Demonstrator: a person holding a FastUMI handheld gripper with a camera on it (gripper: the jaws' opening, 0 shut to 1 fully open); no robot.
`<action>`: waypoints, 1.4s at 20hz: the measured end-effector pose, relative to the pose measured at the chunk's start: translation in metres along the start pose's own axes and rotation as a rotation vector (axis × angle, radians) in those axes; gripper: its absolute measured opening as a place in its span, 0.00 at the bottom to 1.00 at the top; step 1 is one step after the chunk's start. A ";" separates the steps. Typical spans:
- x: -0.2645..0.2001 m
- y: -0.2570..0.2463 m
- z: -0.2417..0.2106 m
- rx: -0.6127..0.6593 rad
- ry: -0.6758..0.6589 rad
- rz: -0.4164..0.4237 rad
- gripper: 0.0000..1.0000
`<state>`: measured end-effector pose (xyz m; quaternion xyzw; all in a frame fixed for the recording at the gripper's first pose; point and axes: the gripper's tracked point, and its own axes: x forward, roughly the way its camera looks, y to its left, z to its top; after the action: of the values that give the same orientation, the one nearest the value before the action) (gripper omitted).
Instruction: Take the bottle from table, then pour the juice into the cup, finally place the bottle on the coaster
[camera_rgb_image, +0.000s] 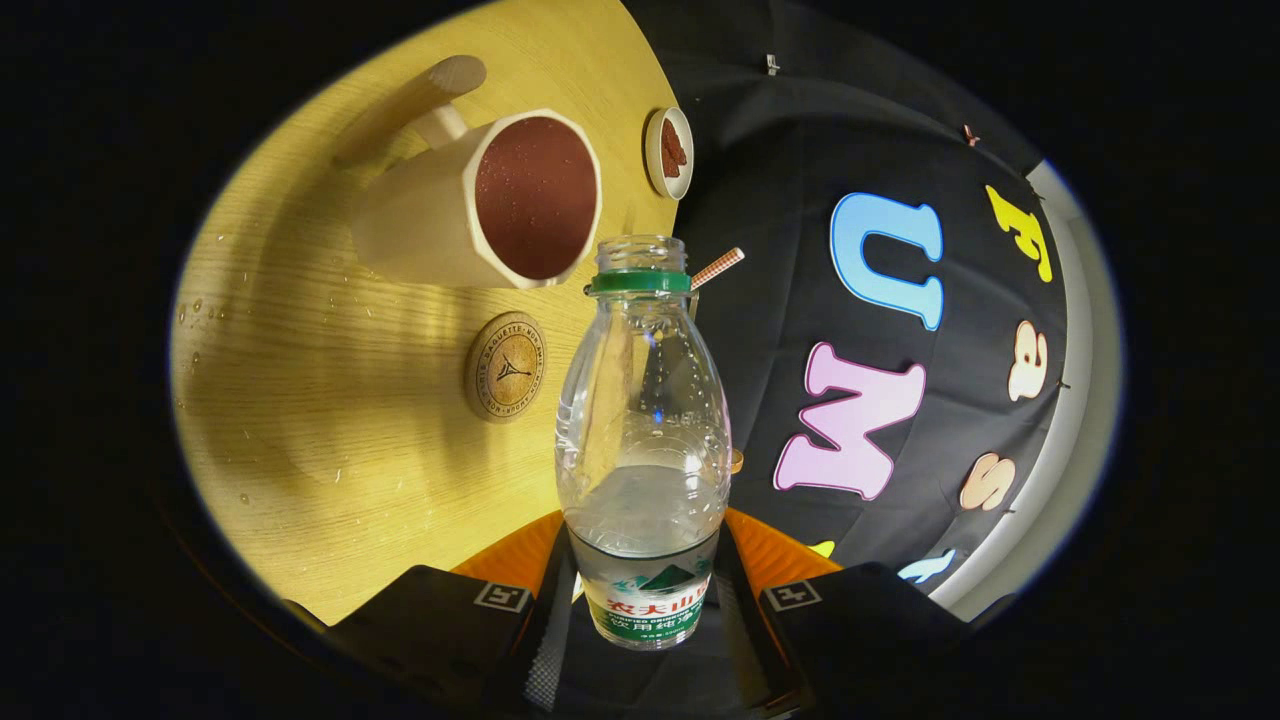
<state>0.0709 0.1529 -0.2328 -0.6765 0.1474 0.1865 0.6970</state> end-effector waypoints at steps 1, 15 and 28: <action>0.000 -0.002 0.000 -0.006 0.000 -0.001 0.69; 0.001 -0.004 -0.002 -0.050 -0.009 -0.007 0.69; 0.003 -0.012 -0.003 -0.105 -0.023 -0.030 0.69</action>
<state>0.0787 0.1503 -0.2237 -0.7122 0.1192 0.1916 0.6648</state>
